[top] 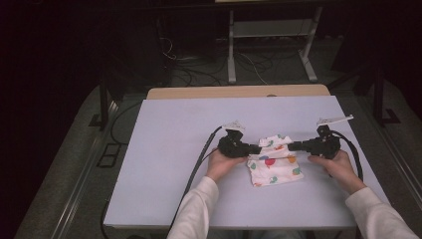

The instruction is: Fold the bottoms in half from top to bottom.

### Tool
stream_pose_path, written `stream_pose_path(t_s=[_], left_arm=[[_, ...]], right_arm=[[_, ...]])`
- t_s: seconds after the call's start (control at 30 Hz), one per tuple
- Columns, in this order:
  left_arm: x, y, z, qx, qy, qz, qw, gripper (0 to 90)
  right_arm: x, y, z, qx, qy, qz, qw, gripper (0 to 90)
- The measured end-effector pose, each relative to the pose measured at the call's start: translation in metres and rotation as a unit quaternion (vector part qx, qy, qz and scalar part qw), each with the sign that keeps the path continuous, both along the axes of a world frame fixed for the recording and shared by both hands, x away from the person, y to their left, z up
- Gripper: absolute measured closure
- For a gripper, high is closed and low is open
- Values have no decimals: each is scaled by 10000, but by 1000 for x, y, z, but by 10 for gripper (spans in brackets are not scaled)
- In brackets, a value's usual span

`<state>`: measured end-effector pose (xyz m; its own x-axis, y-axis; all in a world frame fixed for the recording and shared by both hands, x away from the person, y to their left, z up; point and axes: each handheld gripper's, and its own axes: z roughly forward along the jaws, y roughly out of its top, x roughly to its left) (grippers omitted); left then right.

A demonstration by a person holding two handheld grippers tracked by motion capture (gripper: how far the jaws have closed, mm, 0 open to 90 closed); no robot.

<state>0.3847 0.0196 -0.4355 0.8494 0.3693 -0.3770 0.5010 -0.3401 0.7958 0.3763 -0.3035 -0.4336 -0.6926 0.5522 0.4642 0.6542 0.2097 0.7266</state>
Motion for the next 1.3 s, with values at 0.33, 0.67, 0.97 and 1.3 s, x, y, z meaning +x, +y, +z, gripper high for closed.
stream_pose_path(t_s=[0.33, 0.67, 0.97, 1.3], left_arm=[[-6, -3, -4, 20, 39, -71, 10000, 865], [-11, -7, -11, 86, -1, -192, 9998, 865], [-14, -8, -14, 183, 45, -238, 9995, 862], [-18, -11, -19, 263, 25, -317, 9991, 862]], right_arm=[[-4, -2, -3, -61, 40, 7, 10000, 859], [-7, 0, -3, -268, -26, 42, 9996, 856], [-14, -1, -6, -347, 67, 84, 9993, 850], [-17, -2, -10, -478, 176, 73, 9987, 832]])
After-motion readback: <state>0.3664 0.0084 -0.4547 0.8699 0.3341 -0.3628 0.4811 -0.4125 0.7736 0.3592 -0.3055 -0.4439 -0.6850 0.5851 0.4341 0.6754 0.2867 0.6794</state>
